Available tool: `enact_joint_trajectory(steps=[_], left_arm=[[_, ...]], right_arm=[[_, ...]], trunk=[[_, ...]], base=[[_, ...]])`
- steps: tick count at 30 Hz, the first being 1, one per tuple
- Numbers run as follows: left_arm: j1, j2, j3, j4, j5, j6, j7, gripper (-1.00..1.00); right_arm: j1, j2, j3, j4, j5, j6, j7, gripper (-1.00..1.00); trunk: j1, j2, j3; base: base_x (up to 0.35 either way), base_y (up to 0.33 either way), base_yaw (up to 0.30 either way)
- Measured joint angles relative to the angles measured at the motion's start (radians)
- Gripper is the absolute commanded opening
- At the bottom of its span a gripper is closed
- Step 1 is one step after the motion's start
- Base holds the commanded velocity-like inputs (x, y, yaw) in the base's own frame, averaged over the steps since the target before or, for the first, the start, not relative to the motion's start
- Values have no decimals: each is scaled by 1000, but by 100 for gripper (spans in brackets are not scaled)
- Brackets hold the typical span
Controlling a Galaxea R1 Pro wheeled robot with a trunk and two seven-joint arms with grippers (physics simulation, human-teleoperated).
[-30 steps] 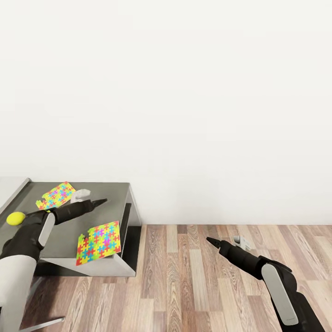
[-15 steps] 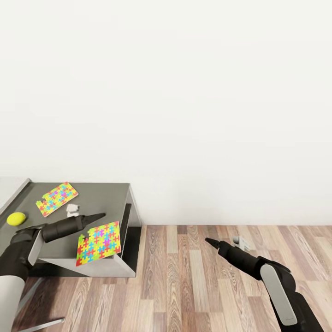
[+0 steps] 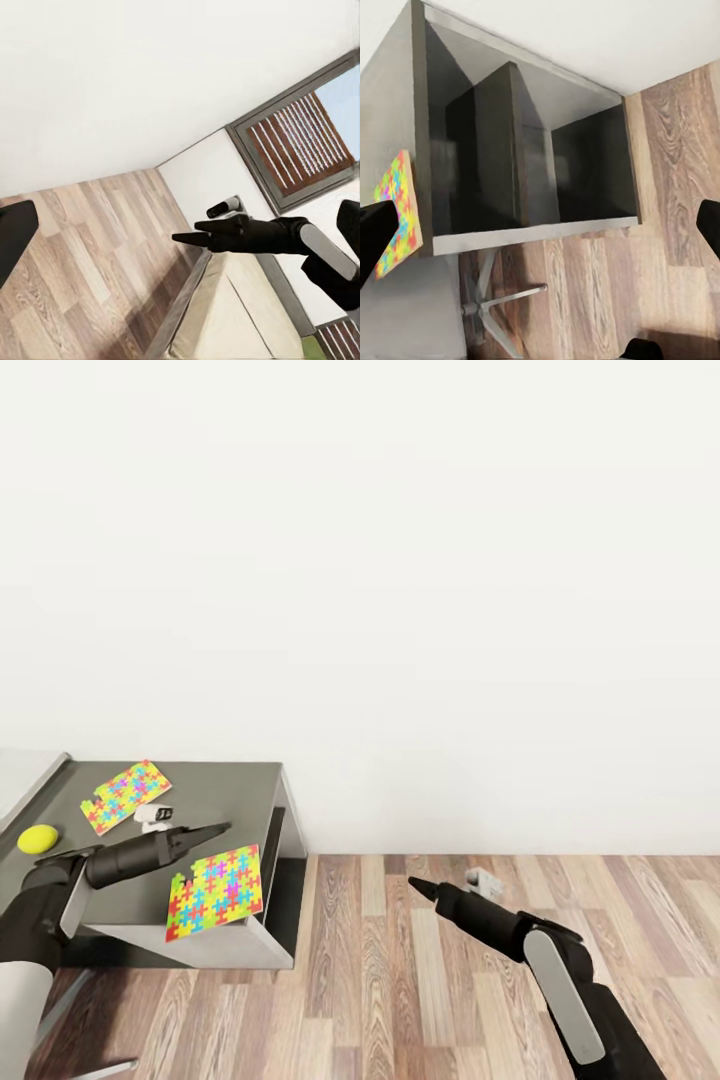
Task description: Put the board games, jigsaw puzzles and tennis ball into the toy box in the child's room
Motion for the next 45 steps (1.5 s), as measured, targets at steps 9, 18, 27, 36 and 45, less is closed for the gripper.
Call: enact_joint_trajectory(steps=[9,18,27,36,45], left_arm=[[0,-7,-7,-1,-1,15,0,100],[0,-9,-19,-1,-3,30,0,100],[1,-3,-20,-1,-4,24,0,100],[0,-4,-20,0,-5,27,0,100],[0,-6,-22,-1,-4,22,0,100]], right_arm=[[-66,99,66,101,1,-7,9,100],[-124,111,76,187,1,-2,28,100],[-130,107,72,195,2,5,85,100],[-132,106,68,198,2,34,92,100],[-161,106,67,261,1,41,95,100]], trunk=[[0,0,7],[0,0,9],[0,0,9],[0,0,9],[0,0,9]], base=[[0,0,0],[0,0,0],[-22,10,0],[-112,103,0],[-8,38,0]])
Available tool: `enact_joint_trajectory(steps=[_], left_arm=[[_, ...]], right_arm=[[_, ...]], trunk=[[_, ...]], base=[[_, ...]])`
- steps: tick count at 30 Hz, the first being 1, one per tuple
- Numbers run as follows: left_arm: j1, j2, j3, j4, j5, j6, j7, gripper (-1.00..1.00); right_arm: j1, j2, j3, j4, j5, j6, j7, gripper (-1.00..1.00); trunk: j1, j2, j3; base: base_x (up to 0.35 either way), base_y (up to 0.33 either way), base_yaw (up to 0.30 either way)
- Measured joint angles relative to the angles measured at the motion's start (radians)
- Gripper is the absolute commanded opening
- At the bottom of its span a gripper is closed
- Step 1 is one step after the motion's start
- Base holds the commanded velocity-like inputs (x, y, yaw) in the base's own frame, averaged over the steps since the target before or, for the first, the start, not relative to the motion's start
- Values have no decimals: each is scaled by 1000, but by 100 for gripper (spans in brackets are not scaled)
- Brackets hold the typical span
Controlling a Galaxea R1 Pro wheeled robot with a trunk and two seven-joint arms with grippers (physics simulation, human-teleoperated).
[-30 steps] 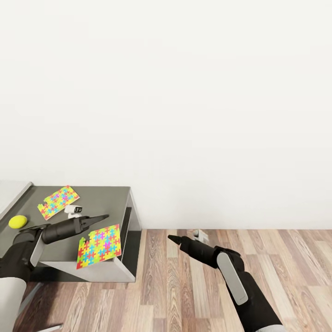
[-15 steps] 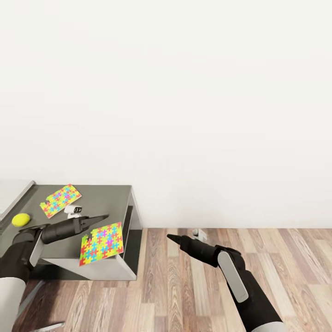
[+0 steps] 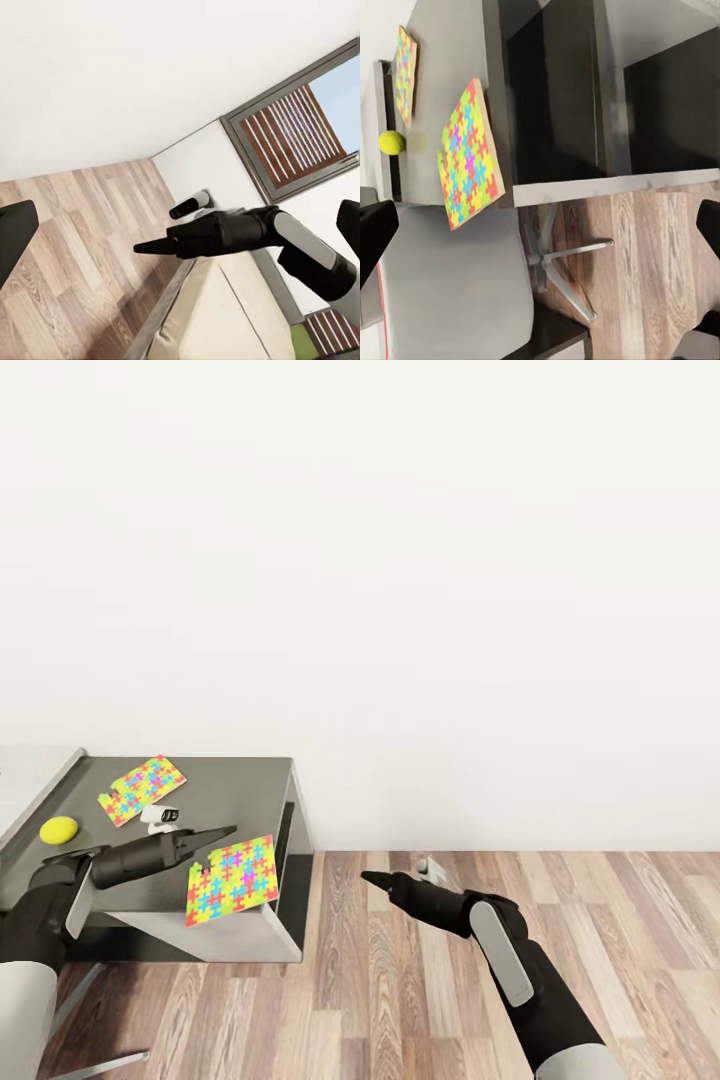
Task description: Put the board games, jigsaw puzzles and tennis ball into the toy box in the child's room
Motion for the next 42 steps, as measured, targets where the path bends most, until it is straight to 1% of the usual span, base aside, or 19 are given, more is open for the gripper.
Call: enact_joint_trajectory(steps=[7,11,18,20,21,22,23,25,28,35,42], left_arm=[[0,0,0,0,1,0,0,100],[0,-1,0,0,1,0,0,100],[0,-4,-2,-3,1,-2,0,100],[1,-7,-24,-19,1,-1,0,100],[2,-9,-49,-36,0,3,0,100],[2,-10,-64,-45,0,5,0,100],[3,-11,-87,-64,-1,11,0,100],[6,-12,-109,-84,-3,20,0,100],[15,-12,-122,-104,-4,29,0,100],[22,-12,-130,-129,-5,52,0,100],[23,-11,-130,-136,-5,62,0,100]], right_arm=[[-13,-1,0,27,-1,4,2,100],[-15,-1,-1,31,-2,26,2,100],[-17,0,-1,32,-2,39,3,100],[-17,1,-1,32,-2,40,3,100],[-17,1,-1,32,-2,41,3,100],[-17,1,-1,32,-2,42,3,100],[-17,0,-1,32,-2,43,3,100],[-17,0,0,32,-2,43,2,100],[-17,0,0,32,-2,44,3,100],[-16,-1,2,27,-3,44,11,100],[-16,0,9,25,8,39,80,100]], trunk=[[0,0,0],[0,0,0],[0,0,0],[0,0,0],[0,0,0],[0,0,0],[0,0,0],[0,0,0],[0,0,0],[0,0,2],[0,0,12]], base=[[9,165,0],[25,48,0],[125,78,0],[42,23,0],[26,14,0],[17,9,0],[13,7,0],[8,4,0],[4,2,0],[1,1,-23],[0,0,-62]])
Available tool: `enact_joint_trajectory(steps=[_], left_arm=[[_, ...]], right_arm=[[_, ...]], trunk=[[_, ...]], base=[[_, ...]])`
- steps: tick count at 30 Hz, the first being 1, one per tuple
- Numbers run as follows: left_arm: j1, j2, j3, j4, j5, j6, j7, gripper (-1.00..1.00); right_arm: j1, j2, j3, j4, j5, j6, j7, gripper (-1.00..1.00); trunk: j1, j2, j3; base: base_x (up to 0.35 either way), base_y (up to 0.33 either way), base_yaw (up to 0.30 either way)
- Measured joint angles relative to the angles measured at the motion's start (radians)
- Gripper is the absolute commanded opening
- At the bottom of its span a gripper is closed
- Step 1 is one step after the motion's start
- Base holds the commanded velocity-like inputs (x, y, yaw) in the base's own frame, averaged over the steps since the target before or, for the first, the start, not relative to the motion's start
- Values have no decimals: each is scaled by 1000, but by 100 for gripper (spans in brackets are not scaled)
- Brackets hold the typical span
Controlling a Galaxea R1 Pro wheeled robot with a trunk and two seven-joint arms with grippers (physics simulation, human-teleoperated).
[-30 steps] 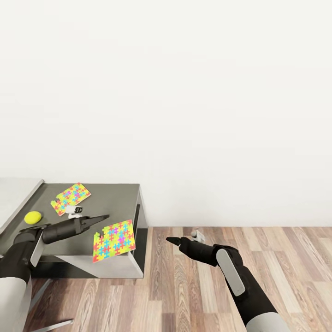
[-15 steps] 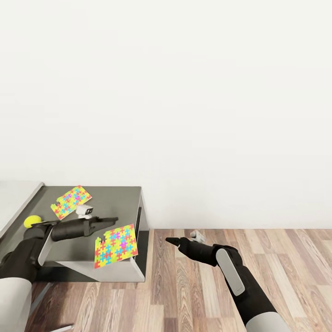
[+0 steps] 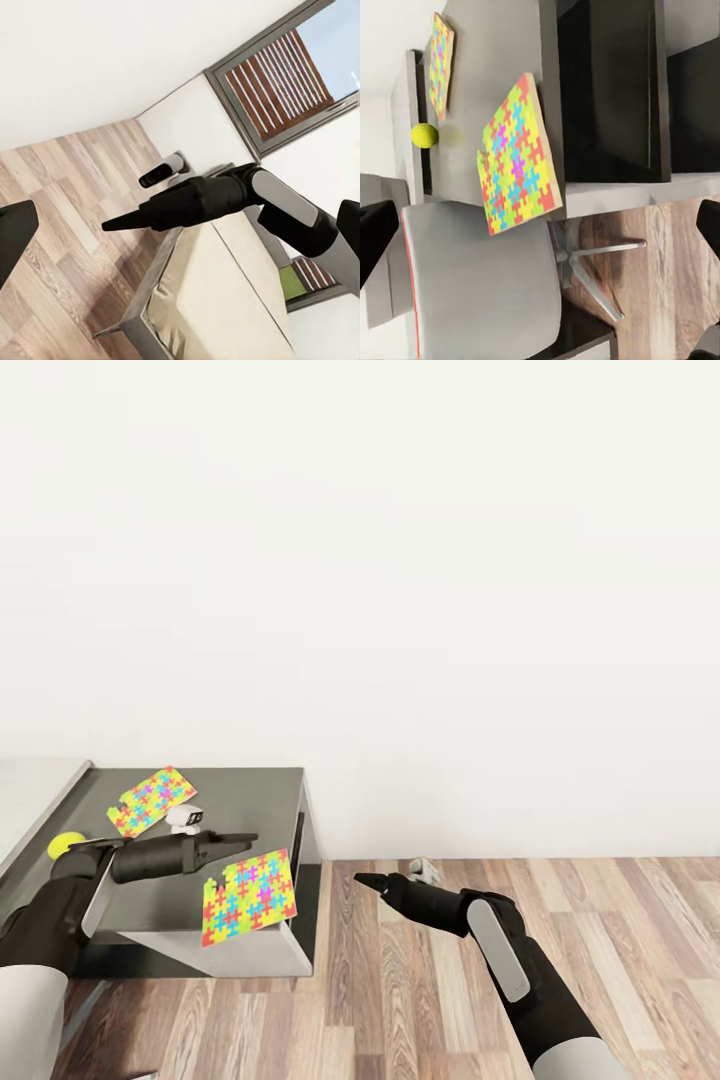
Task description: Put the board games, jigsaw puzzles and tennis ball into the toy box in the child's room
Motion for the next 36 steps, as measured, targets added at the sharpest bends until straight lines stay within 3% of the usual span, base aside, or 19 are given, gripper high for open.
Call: enact_joint_trajectory(steps=[36], left_arm=[[2,3,-1,-1,0,-10,0,100]], right_arm=[[0,-1,1,8,9,-7,25,100]], trunk=[[0,0,59]], base=[[27,33,-3]])
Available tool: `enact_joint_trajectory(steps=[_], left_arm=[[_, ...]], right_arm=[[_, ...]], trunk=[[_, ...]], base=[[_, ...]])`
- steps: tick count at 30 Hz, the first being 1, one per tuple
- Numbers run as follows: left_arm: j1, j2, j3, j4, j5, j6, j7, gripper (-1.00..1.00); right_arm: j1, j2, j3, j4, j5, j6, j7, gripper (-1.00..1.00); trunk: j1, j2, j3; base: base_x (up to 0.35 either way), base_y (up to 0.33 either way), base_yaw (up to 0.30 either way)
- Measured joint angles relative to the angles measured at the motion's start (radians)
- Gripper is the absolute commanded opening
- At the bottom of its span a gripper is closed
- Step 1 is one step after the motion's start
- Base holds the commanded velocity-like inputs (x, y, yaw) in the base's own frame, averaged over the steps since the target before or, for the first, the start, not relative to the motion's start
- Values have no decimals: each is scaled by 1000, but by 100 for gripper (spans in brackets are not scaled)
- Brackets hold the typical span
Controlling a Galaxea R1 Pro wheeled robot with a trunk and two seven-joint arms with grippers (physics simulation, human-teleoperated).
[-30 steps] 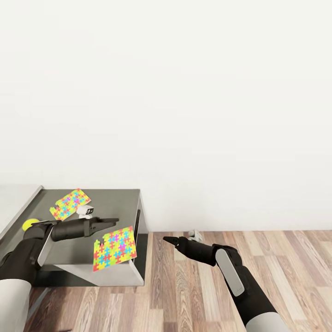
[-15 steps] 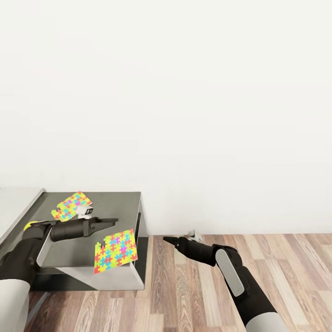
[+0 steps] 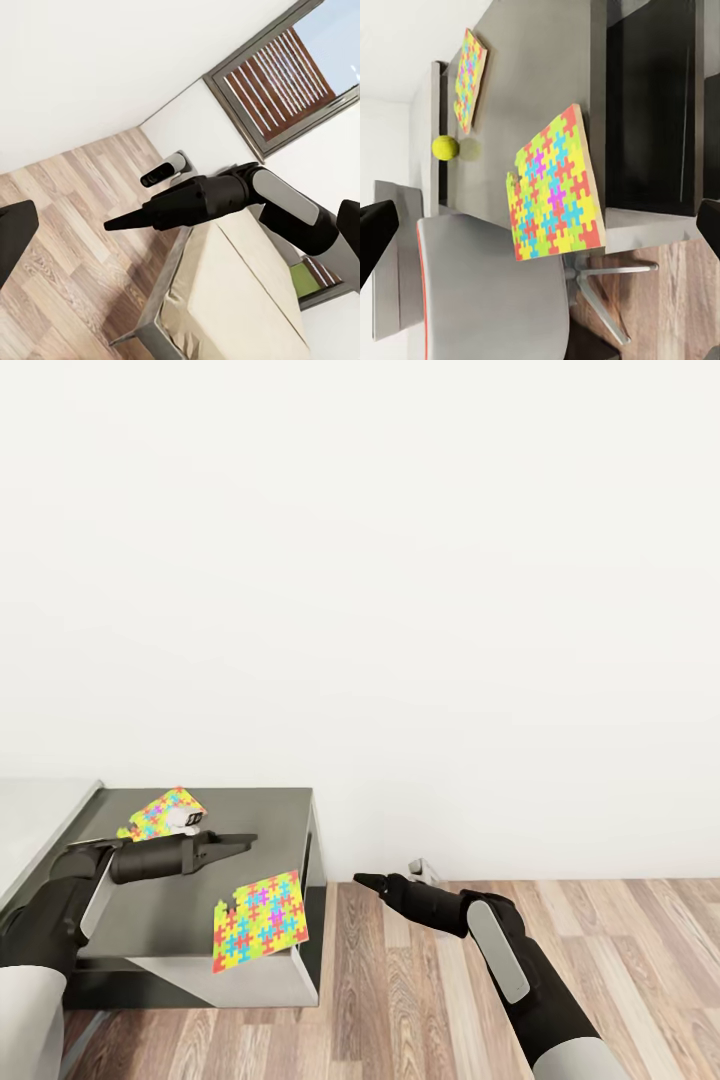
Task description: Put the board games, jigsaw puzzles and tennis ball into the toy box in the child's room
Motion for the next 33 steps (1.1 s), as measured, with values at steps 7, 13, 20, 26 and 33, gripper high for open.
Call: enact_joint_trajectory(steps=[7,13,20,26,33], left_arm=[[0,0,0,1,0,-1,0,100],[0,0,0,1,0,-2,0,100],[0,1,1,2,1,-2,0,100],[0,1,1,2,1,-3,0,100],[2,1,1,3,2,-4,0,100]], right_arm=[[0,0,0,0,-1,1,0,100],[0,0,0,0,0,0,0,100],[0,0,0,-1,0,0,0,100],[0,0,1,-1,0,0,0,100],[0,0,1,-1,-1,1,0,100]], trunk=[[0,0,12],[0,0,22],[0,0,33],[0,0,43],[0,0,55]], base=[[4,1,0],[0,0,0],[0,0,0],[0,0,0],[0,0,0]])
